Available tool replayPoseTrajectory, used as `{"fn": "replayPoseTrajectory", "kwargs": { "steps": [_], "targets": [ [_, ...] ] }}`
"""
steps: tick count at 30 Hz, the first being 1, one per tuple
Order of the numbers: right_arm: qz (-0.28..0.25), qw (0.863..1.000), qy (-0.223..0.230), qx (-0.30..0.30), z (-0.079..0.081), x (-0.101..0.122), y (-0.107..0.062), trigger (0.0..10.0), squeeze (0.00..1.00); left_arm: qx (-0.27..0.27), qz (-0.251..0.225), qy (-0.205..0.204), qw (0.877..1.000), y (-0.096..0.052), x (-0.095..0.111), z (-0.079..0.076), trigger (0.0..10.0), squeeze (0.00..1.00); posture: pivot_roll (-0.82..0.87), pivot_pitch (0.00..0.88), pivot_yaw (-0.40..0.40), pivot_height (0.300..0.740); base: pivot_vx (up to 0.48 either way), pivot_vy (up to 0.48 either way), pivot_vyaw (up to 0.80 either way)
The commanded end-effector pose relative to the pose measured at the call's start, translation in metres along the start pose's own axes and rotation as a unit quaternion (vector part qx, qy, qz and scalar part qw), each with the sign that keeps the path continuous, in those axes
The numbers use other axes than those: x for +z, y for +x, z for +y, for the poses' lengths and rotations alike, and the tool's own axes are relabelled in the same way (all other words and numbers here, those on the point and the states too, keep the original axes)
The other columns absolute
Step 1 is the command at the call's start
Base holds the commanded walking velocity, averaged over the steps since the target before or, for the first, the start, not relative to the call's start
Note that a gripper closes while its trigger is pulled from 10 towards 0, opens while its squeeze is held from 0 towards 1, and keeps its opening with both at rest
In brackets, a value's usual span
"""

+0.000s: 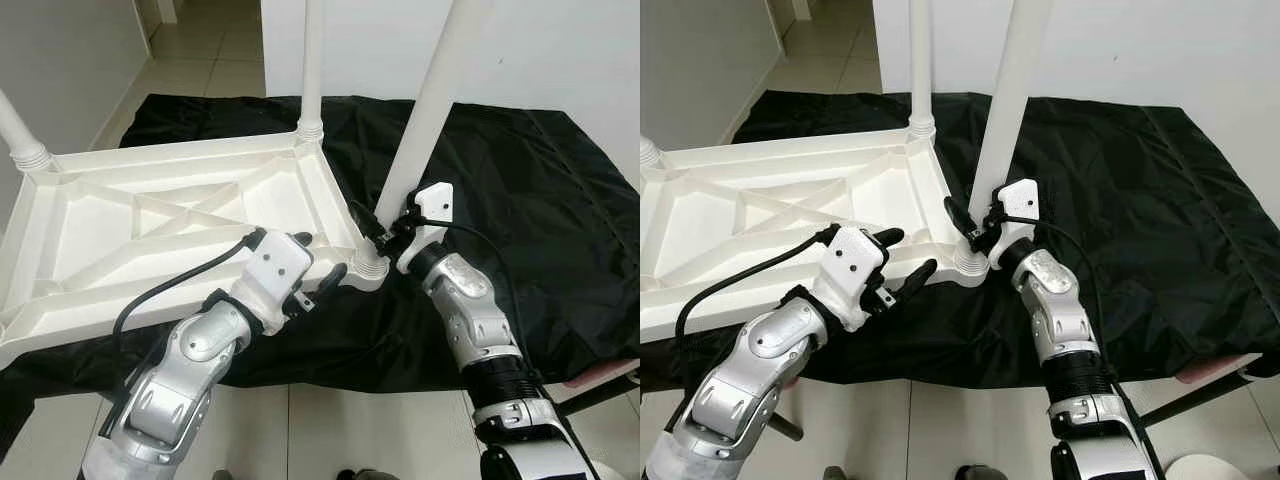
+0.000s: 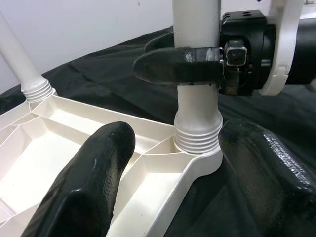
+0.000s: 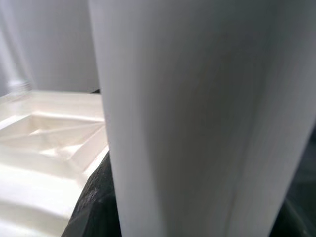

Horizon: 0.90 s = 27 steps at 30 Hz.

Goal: Building children table

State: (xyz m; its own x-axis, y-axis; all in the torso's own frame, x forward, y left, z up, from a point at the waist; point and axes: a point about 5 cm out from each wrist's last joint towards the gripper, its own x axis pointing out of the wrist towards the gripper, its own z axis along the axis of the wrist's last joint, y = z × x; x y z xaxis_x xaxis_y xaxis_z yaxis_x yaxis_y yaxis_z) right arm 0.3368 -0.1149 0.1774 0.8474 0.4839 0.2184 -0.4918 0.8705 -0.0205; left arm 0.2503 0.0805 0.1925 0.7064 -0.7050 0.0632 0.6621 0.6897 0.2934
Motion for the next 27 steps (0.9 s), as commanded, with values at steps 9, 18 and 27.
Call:
{"fn": "replayPoseTrajectory", "kwargs": {
  "steps": [9,18,27],
  "targets": [
    [0.055,0.990,0.059,-0.114,0.015,-0.028,-0.004,10.0,0.00,0.004,0.004,-0.001,1.000,-0.002,0.000,-0.002,10.0,0.00,0.00,0.114,-0.006,0.740,0.000,0.000,0.00],
    [0.088,0.951,0.051,-0.291,0.021,-0.029,0.003,10.0,0.00,0.005,0.002,-0.003,1.000,-0.001,0.000,-0.002,10.0,0.00,0.00,0.113,-0.012,0.740,0.000,0.000,0.00],
    [0.091,0.941,0.055,-0.320,0.025,-0.026,0.006,10.0,0.00,0.008,0.001,-0.004,1.000,0.001,0.000,-0.002,10.0,0.00,0.00,0.112,-0.020,0.740,0.000,0.000,0.00]
  ]
}}
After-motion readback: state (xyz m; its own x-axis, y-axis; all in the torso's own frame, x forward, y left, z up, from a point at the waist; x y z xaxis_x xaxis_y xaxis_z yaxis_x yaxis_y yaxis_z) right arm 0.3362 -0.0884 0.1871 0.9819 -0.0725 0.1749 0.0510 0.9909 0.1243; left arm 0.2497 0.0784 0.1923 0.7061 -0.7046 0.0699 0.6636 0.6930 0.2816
